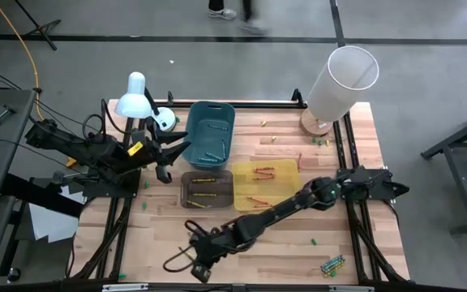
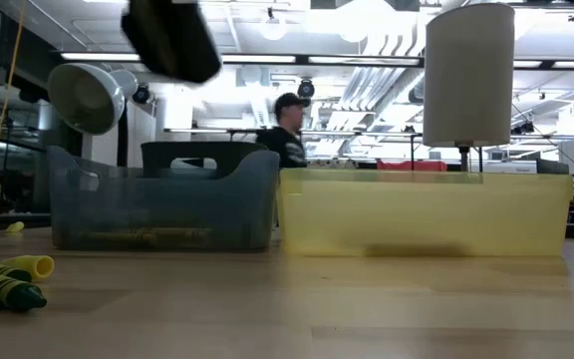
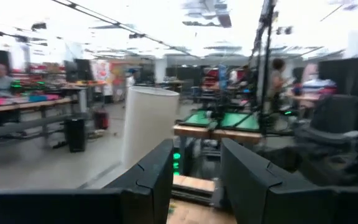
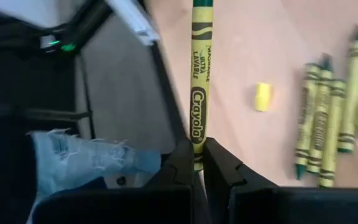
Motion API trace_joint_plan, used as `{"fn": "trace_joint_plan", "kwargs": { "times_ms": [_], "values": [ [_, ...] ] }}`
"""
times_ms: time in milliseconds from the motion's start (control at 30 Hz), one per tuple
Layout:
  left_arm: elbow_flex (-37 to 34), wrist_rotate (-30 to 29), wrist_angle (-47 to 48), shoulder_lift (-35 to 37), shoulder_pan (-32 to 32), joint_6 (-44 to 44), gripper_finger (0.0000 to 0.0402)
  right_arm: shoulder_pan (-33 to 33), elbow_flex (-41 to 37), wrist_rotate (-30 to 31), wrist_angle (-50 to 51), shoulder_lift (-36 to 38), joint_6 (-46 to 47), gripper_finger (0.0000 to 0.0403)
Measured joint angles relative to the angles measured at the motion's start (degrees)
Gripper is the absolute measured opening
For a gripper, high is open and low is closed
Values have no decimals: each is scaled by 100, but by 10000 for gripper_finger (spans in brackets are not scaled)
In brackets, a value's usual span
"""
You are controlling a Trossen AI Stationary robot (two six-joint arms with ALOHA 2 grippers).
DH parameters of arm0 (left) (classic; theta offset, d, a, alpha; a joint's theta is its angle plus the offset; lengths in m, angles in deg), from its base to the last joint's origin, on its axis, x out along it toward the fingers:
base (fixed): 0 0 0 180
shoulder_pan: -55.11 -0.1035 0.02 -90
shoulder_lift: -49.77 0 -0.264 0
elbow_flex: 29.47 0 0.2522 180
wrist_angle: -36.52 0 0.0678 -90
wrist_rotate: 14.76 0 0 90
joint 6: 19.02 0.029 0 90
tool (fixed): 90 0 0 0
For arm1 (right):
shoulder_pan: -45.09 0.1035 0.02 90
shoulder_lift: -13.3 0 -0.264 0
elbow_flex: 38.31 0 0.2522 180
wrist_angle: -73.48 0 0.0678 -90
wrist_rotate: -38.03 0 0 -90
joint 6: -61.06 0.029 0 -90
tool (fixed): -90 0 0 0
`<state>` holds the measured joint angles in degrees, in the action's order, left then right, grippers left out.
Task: Sort crayons
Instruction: Move the green crayon to the bottom left of the table
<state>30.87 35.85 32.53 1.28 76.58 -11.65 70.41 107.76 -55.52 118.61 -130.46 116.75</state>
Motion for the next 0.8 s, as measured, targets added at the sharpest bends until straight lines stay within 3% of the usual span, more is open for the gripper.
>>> {"fn": "trace_joint_plan", "kwargs": {
  "times_ms": [67, 233, 800],
  "values": [
    [0, 248, 35, 86, 93, -140, 120, -59, 279, -4, 294, -229, 334, 0],
    [0, 1213, 275, 270, 295, -225, 120, -104, -90, -294, 117, -261, 1310, 0],
    [0, 1228, 464, 386, 528, -418, 120, -314, -373, -1309, 187, -263, 1176, 0]
  ]
}}
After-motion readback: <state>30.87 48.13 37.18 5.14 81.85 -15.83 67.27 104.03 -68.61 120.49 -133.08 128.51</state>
